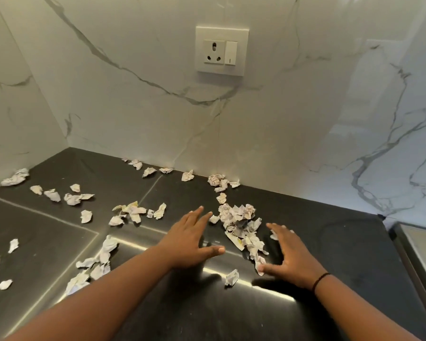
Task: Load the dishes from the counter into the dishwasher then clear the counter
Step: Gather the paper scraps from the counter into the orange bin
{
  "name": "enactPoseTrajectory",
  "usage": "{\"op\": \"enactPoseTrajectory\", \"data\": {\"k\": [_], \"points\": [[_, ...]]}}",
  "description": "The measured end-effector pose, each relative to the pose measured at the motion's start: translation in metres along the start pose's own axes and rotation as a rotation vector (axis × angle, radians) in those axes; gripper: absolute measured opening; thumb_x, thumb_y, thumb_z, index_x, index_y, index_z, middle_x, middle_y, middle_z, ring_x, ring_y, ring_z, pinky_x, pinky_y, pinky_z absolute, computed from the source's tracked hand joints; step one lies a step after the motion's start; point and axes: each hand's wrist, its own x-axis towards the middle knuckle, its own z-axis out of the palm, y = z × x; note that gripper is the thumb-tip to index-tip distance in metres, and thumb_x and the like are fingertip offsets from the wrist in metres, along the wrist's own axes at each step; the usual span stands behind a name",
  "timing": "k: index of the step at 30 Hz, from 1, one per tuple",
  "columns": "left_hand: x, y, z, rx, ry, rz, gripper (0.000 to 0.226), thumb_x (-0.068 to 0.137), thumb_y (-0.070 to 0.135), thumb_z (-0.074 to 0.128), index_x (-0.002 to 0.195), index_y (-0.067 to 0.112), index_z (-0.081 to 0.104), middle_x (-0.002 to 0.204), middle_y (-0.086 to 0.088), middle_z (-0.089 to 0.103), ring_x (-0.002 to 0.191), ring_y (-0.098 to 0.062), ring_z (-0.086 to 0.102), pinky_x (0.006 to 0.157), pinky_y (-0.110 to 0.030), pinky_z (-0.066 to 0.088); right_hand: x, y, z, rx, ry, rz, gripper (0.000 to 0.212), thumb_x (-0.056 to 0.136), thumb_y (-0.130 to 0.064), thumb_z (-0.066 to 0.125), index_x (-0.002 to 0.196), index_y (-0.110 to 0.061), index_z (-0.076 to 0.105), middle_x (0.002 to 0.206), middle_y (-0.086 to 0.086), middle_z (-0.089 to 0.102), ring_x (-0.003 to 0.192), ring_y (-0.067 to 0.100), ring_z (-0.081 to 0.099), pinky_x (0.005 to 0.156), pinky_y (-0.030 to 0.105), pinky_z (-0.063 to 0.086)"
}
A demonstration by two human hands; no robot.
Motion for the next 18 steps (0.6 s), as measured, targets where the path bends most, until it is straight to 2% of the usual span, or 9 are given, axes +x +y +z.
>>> {"op": "enactPoseTrajectory", "data": {"k": [2,4,6,8,10,14,16,18], "points": [[0.032,0.006,-0.003,0.004,0.015,0.063,0.090,0.082,0.078,0.034,0.152,0.033,0.002,0.161,0.003,-0.006,0.148,-0.022,0.000,0.117,-0.041,0.009,0.001,-0.022,0.015,-0.066,0.006,-0.081,0.119,0.052,-0.096,0.047,0.145,-0.043,-0.005,0.159,-0.010,0.001,0.146,0.012,-0.003,0.121,0.040,0.002],[0.063,0.012,-0.003,0.001,0.022,0.111,0.084,0.085,0.074,0.033,0.152,0.033,0.005,0.161,0.001,-0.003,0.148,-0.022,0.002,0.118,-0.042,0.010,0.003,-0.042,0.032,-0.104,0.052,-0.084,0.125,0.050,-0.098,0.046,0.146,-0.042,-0.012,0.159,-0.008,-0.011,0.147,0.018,-0.011,0.120,0.046,0.001],[0.089,0.018,-0.001,0.006,0.011,0.143,0.082,0.086,0.073,0.036,0.152,0.035,0.006,0.161,0.000,-0.001,0.148,-0.022,0.003,0.118,-0.042,0.010,0.009,-0.058,0.049,-0.151,0.124,0.006,0.127,0.054,-0.098,0.040,0.145,-0.036,-0.024,0.158,-0.003,-0.023,0.145,0.025,-0.019,0.119,0.046,-0.004],[0.111,0.021,0.005,0.005,-0.019,0.172,0.077,0.087,0.070,0.038,0.151,0.039,0.009,0.161,-0.001,0.002,0.147,-0.023,0.004,0.117,-0.043,0.012,0.019,-0.069,0.062,-0.155,0.214,0.161,0.126,0.059,-0.095,0.035,0.147,-0.027,-0.024,0.155,0.004,-0.029,0.144,0.032,-0.022,0.116,0.045,-0.008],[0.125,0.021,0.013,0.019,-0.029,0.227,0.069,0.090,0.066,0.038,0.150,0.042,0.014,0.161,-0.001,0.009,0.147,-0.022,0.009,0.117,-0.043,0.015,0.030,-0.073,0.068,-0.120,0.284,0.254,0.122,0.062,-0.092,0.034,0.148,-0.022,-0.018,0.157,0.009,-0.024,0.144,0.036,-0.018,0.116,0.047,-0.005],[0.140,0.013,0.033,0.043,0.035,0.320,0.057,0.088,0.064,0.034,0.140,0.043,0.038,0.152,0.007,0.032,0.141,-0.015,0.025,0.111,-0.040,0.022,0.054,-0.065,0.064,-0.073,0.367,0.288,0.110,0.066,-0.082,0.033,0.151,-0.022,-0.005,0.160,0.013,-0.003,0.146,0.038,-0.004,0.117,0.048,0.004],[0.139,0.010,0.041,-0.019,0.130,0.274,0.056,0.082,0.066,0.028,0.126,0.040,0.052,0.140,0.011,0.044,0.131,-0.013,0.036,0.102,-0.038,0.027,0.066,-0.060,0.058,-0.071,0.335,0.261,0.103,0.069,-0.075,0.034,0.152,-0.025,-0.001,0.161,0.010,0.000,0.147,0.036,-0.004,0.118,0.047,0.004],[0.137,0.008,0.046,-0.075,0.210,0.255,0.056,0.078,0.062,0.025,0.111,0.031,0.058,0.121,0.008,0.053,0.112,-0.016,0.045,0.090,-0.035,0.035,0.077,-0.057,0.053,-0.074,0.292,0.199,0.095,0.071,-0.069,0.038,0.152,-0.026,0.011,0.160,0.008,0.011,0.147,0.032,0.004,0.119,0.047,0.006]]}}
